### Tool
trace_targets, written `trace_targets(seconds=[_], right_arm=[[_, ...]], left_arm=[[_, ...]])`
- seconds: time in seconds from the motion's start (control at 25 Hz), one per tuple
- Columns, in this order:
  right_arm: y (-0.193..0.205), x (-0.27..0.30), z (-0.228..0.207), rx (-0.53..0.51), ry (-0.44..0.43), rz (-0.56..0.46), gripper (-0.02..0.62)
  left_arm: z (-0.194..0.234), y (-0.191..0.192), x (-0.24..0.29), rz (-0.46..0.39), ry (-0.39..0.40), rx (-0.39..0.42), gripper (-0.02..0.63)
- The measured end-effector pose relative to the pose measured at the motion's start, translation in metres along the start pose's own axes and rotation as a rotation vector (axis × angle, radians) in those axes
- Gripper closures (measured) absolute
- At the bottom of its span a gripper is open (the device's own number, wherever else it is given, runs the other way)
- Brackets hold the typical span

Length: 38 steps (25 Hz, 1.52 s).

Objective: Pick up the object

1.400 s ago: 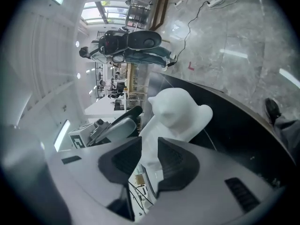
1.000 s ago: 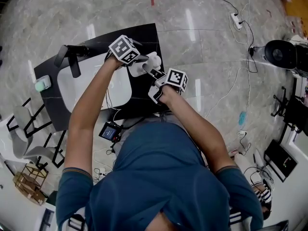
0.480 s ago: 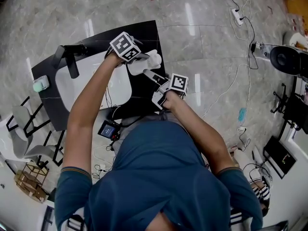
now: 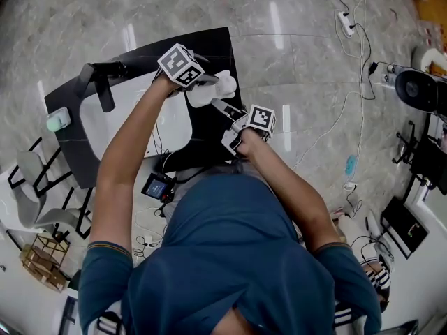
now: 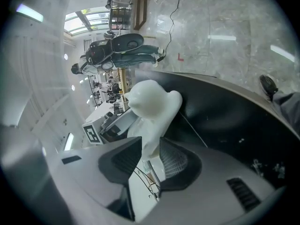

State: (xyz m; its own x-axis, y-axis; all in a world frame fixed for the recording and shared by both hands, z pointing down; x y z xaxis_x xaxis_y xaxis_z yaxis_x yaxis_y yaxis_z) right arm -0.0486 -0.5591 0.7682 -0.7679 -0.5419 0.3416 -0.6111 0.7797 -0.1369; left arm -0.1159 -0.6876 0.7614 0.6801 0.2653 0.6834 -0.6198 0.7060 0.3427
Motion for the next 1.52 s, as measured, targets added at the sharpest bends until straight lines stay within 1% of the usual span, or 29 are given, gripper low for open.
trace_targets(seconds=[0.08,0.2,0.4,0.56,0.64,0.76,0.84,1.04,1.2,1.36,1.52], right_arm=[[0.0,0.004,-0.002,0.0,0.002,0.0,0.486],[-0.001,0.009,-0.003,0.011,-0.009,-0.009,0.485],[-0.001,0.017,-0.003,0.061,-0.029,-0.027,0.484],[-0.006,0.021,-0.001,0.087,-0.05,-0.055,0.48],[-0.01,0.02,-0.002,0.085,-0.048,-0.071,0.479],[-0.015,0.02,-0.004,0.069,-0.03,-0.088,0.478],[-0.015,0.021,-0.006,0.062,-0.021,-0.081,0.474],[-0.012,0.02,-0.006,0.039,0.003,-0.059,0.468],[-0.009,0.014,-0.004,0.016,0.016,-0.047,0.468],[-0.01,0.007,0.01,-0.068,0.004,-0.017,0.474],[-0.016,0.001,0.042,-0.178,-0.055,0.007,0.474]], left_arm=[[0.002,0.0,-0.002,-0.003,-0.016,0.004,0.342],[0.002,0.001,-0.001,-0.009,-0.016,0.003,0.344],[0.002,0.003,0.0,-0.031,-0.007,-0.027,0.345],[0.003,0.005,-0.001,-0.029,-0.025,-0.027,0.358],[0.003,0.009,0.0,-0.023,-0.018,-0.054,0.39],[0.003,0.014,-0.003,-0.047,-0.013,-0.121,0.407],[0.002,0.016,-0.005,-0.067,-0.028,-0.131,0.411],[-0.007,0.025,-0.005,-0.08,-0.034,-0.125,0.433],[-0.017,0.027,-0.011,-0.128,-0.047,-0.114,0.436],[-0.035,0.023,-0.026,-0.197,-0.092,-0.059,0.44],[-0.057,0.008,-0.053,-0.273,-0.153,0.025,0.44]])
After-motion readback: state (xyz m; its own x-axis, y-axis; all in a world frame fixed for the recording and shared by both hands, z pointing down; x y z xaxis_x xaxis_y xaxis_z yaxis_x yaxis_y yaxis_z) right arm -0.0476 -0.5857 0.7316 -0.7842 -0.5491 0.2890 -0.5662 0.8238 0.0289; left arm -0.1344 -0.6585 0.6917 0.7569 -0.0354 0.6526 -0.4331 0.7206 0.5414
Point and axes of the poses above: the fingertips, and each gripper's own axes: x forward along the fingers, z to its left, y out of its underside, the point moved 5 cm from there along -x, backward along the fingers, and after that the axes turned 9 degrees about -x, right-handed, at the moved point
